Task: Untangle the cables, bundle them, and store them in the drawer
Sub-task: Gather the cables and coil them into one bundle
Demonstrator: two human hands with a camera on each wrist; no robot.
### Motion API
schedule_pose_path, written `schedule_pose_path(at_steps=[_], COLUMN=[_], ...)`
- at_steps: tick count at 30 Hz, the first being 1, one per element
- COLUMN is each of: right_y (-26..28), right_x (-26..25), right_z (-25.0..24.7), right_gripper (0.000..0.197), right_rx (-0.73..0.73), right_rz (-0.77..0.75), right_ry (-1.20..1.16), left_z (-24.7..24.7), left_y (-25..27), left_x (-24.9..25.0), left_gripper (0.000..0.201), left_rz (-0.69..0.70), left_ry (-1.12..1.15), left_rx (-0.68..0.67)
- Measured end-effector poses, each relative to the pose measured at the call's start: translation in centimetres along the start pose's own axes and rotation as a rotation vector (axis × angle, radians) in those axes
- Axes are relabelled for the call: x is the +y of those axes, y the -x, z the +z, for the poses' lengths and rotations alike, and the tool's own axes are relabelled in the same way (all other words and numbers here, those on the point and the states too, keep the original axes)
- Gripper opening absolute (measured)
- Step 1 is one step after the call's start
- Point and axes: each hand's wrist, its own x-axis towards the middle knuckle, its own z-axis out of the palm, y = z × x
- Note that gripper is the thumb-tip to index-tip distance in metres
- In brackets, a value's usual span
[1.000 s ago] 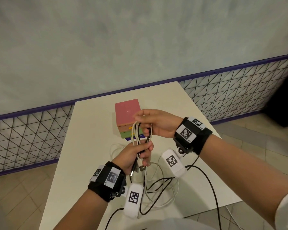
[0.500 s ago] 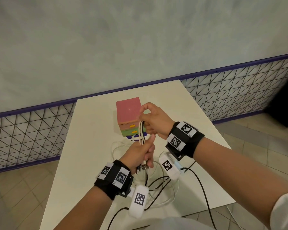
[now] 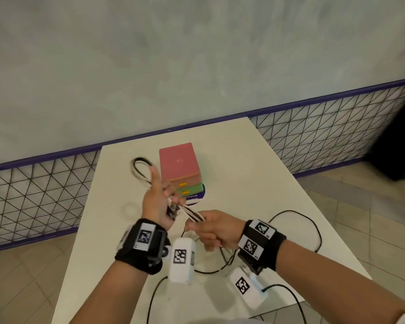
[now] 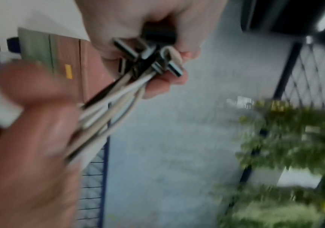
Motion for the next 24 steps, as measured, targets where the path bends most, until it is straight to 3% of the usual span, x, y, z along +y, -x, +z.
schedule_pose_path(at_steps=[3, 6, 9, 12, 18, 21, 24], right_y=[1.1, 2.1, 2.5, 2.4, 1.5, 0.7, 0.9], right_x=[-0.8, -2.0, -3.8, -6.4, -10.0, -11.3, -12.9], right_z=[-1.2, -1.4, -0.3, 0.7, 3.0, 2.5, 1.4], right_gripper=[0.022, 0.032, 0.034, 0.030, 0.030, 0.035, 0.041], right_rx=[0.053, 0.107, 0.135, 0.071, -0.123, -0.088, -0.003], right_rz=[-0.006, -0.004, -0.048, -0.120, -0.322, -0.461, -0.517], right_ry=[0.078, 0.250, 0.651, 1.046, 1.415, 1.513, 1.664], left_z=[-1.8, -3.2, -3.5, -3.7, -2.7, -1.7, -0.9], left_y=[-1.3, -2.5, -2.8, -2.9, -2.4, -1.0, 0.2], left_x=[3.1, 4.9, 4.5, 2.8, -0.8, -2.2, -2.9], left_gripper=[0.055, 0.066, 0.077, 0.077, 0.068, 0.071, 0.076], left_rz=[0.014, 0.032, 0.081, 0.129, 0.120, 0.109, -0.052], left_ry=[0.180, 0.212, 0.141, -0.105, -0.419, -0.406, -0.388], left_rx=[0.068, 0.165, 0.265, 0.319, 0.178, -0.007, -0.177])
